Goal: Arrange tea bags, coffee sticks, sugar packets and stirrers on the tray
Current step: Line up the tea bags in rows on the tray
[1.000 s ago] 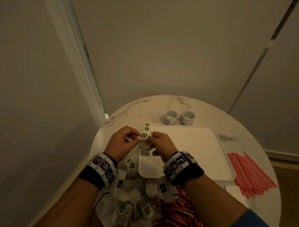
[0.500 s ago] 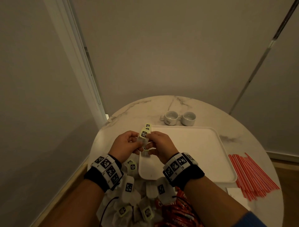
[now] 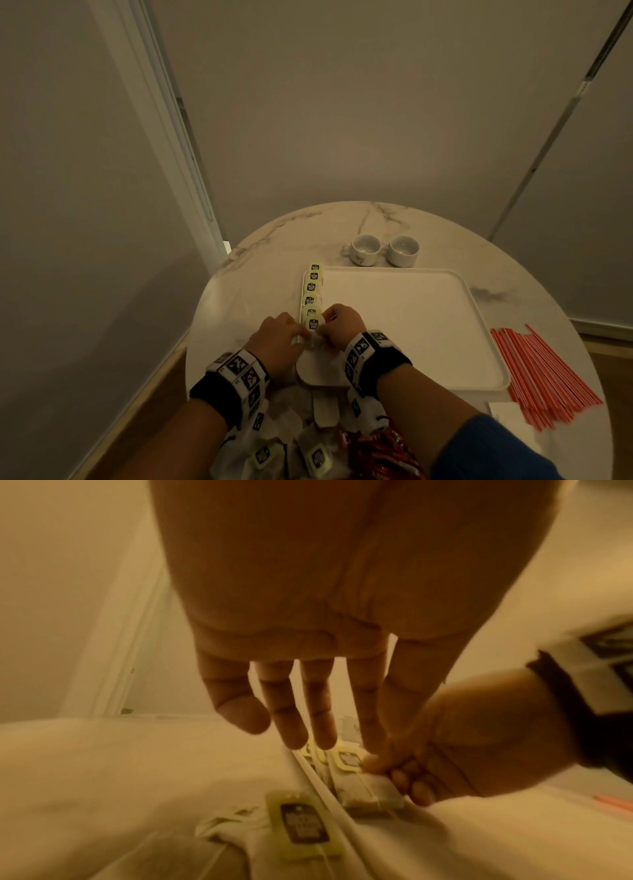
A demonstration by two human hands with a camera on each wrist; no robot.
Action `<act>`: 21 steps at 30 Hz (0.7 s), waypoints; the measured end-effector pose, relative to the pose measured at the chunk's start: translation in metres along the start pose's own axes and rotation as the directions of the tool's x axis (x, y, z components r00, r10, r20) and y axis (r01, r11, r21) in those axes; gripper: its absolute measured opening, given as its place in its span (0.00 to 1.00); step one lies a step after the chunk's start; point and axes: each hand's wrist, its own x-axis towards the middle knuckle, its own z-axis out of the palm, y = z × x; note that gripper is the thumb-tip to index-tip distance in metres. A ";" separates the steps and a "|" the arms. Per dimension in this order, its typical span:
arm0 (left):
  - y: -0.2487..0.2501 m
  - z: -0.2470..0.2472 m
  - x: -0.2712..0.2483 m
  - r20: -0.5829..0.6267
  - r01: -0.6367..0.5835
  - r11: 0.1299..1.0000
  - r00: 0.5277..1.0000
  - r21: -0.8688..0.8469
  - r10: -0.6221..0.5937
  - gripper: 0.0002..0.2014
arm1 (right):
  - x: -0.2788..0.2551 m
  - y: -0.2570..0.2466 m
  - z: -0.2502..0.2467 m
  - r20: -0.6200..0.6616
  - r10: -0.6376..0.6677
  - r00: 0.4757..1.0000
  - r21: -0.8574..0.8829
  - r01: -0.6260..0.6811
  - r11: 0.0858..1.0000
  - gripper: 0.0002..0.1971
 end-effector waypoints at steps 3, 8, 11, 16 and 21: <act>0.006 0.007 -0.002 0.054 -0.023 0.978 0.998 0.205 0.012 0.21 | 0.005 -0.002 0.004 -0.069 -0.041 0.997 -0.068 0.036 0.997 0.16; 0.012 0.012 -0.001 0.055 -0.010 0.955 0.998 0.295 -0.007 0.22 | 0.007 0.000 0.007 -0.091 -0.022 0.996 -0.148 0.009 0.989 0.19; 0.014 0.010 0.002 -0.005 0.039 0.980 0.999 0.195 -0.038 0.19 | 0.009 0.002 0.006 -0.098 -0.033 0.995 -0.185 0.014 0.983 0.16; 0.015 0.001 0.010 0.061 0.062 0.991 0.996 0.121 -0.069 0.13 | 0.010 0.001 0.001 -0.071 -0.055 0.996 -0.243 0.036 0.969 0.06; 0.022 -0.005 0.010 0.109 0.099 0.987 0.988 0.126 -0.113 0.25 | 0.010 0.002 0.003 -0.049 -0.056 0.997 -0.252 0.042 0.967 0.07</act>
